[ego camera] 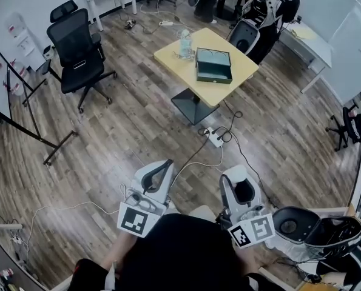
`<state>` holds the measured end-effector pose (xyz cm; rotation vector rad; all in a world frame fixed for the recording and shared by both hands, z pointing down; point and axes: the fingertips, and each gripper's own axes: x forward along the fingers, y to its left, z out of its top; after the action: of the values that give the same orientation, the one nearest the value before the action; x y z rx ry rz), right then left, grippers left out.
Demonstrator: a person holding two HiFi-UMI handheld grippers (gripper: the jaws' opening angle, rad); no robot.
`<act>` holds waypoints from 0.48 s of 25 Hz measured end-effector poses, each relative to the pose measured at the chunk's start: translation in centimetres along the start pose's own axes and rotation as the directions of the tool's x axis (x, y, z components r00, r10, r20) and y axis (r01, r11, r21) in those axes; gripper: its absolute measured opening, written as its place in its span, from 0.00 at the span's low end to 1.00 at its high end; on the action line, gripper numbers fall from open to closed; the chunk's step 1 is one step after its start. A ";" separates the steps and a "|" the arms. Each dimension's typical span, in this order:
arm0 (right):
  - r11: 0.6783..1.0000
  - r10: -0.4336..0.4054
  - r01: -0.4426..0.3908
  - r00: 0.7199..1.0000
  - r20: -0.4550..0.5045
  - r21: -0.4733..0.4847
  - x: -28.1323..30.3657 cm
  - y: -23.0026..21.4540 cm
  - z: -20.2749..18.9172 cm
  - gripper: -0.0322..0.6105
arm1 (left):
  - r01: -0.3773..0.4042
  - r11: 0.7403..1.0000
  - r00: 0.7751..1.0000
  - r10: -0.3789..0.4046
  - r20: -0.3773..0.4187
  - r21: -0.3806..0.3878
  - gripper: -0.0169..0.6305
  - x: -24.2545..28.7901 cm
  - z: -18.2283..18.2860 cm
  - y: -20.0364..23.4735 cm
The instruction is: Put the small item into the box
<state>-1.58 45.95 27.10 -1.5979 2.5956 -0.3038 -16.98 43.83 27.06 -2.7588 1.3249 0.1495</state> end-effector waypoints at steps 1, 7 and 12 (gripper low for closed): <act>1.000 -0.003 0.003 1.000 -0.003 0.001 0.2 0.0 -0.1 0.33 | 0.009 1.000 1.000 -0.009 -0.001 0.002 0.03 0.1 -0.1 0.1; 1.000 -0.006 0.006 1.000 -0.008 -0.007 1.6 0.0 0.0 0.33 | 0.049 0.999 0.998 -0.049 -0.038 0.004 0.03 1.0 -1.0 0.5; 1.000 0.017 -0.018 1.000 -0.023 -0.016 3.5 -0.6 -0.5 0.33 | 0.013 1.000 0.999 -0.011 -0.042 0.029 0.03 1.8 -1.8 1.7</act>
<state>-2.74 42.64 27.82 -1.5851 2.6347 -0.3022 -17.15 41.19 28.55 -2.7598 1.3091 0.0715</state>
